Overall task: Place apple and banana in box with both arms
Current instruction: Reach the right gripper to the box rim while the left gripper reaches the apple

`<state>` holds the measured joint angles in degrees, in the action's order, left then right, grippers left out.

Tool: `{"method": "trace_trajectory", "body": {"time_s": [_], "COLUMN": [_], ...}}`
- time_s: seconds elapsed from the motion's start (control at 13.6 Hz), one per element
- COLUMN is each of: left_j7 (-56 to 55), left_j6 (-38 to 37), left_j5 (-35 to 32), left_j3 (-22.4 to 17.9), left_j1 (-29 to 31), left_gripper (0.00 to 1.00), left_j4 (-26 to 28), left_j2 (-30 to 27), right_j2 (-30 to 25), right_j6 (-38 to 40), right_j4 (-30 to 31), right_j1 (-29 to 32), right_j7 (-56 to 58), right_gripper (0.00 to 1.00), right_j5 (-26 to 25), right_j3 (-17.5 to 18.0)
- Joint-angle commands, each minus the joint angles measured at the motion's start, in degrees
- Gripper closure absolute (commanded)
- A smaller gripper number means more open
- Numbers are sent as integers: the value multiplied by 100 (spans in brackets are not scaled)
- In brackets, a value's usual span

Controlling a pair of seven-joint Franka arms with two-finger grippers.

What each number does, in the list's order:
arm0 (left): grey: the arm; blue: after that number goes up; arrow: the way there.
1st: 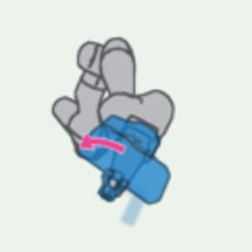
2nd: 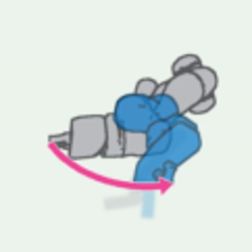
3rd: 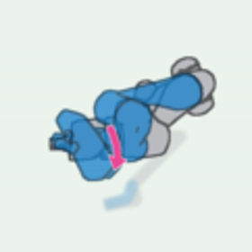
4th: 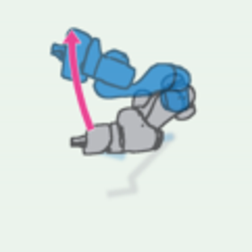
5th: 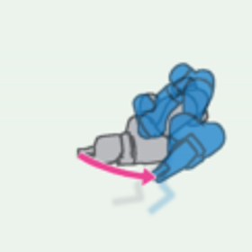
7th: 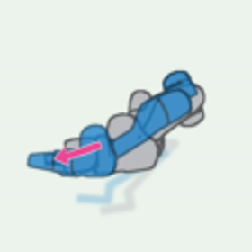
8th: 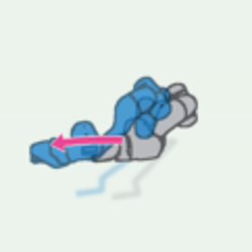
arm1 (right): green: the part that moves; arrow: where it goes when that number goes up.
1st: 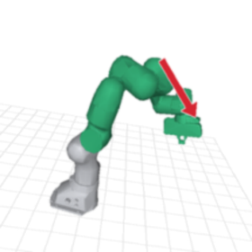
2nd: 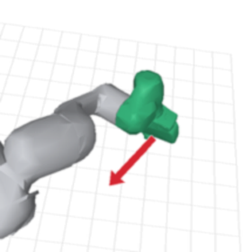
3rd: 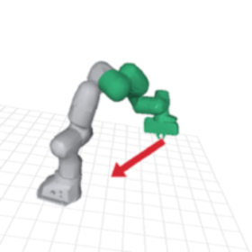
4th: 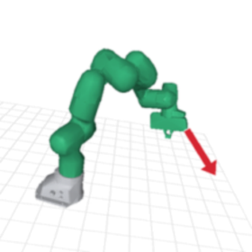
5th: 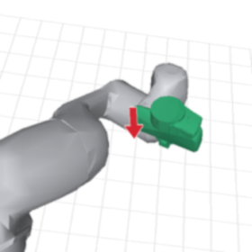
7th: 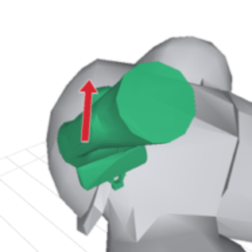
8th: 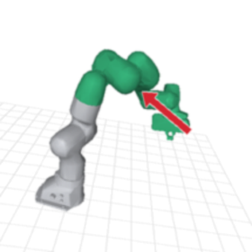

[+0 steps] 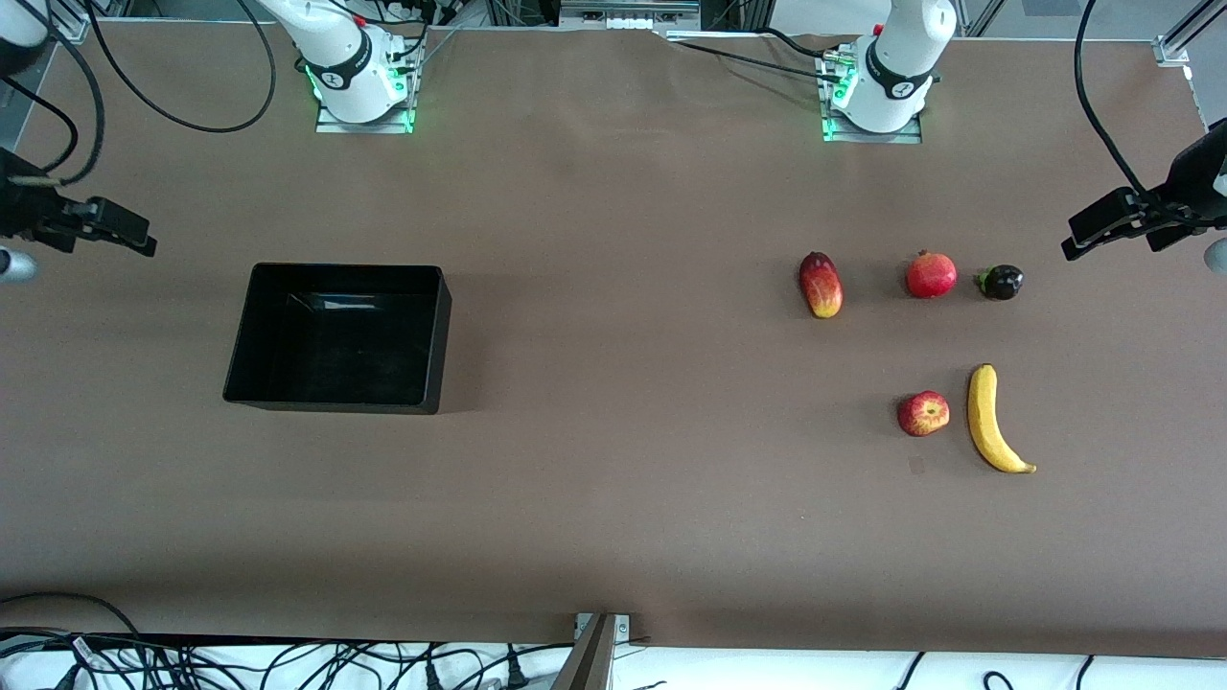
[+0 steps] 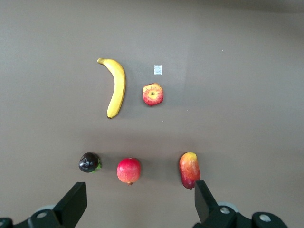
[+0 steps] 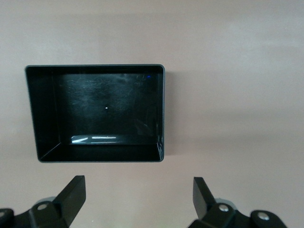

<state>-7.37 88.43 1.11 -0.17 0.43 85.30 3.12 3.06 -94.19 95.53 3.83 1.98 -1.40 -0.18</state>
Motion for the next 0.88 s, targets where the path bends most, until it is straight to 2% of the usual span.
{"method": "trace_trajectory", "body": {"time_s": [0.0, 0.15, 0.37, 0.51, 0.66, 0.81], "left_j7": [-1, 34, 51, 43, -19, -28], "left_j6": [25, 260, 779, 1008, 1349, 2148], "left_j5": [74, 56, 56, -40, -242, -242], "left_j3": [-18, -27, -44, -35, -18, -18], "left_j1": [10, 19, 36, 71, 63, 80], "left_gripper": [0, 0, 0, 0, 0, 0], "left_j4": [-49, -49, -83, -329, -383, -304], "left_j2": [381, 663, 1189, 1698, 2033, 2393], "right_j2": [81, -7, 80, 203, 344, 528], "right_j6": [-807, -1800, -3118, -4033, -4519, -4792], "right_j4": [656, 1570, 2449, 3091, 3444, 3516], "right_j1": [30, 39, 39, 47, 48, 48], "right_j7": [-83, -92, -83, -66, -22, 83], "right_gripper": [0, 0, 0, 0, 0, 0], "right_j5": [43, 43, 43, 17, 16, 16], "right_j3": [9, -105, -114, -149, -211, -298]}}
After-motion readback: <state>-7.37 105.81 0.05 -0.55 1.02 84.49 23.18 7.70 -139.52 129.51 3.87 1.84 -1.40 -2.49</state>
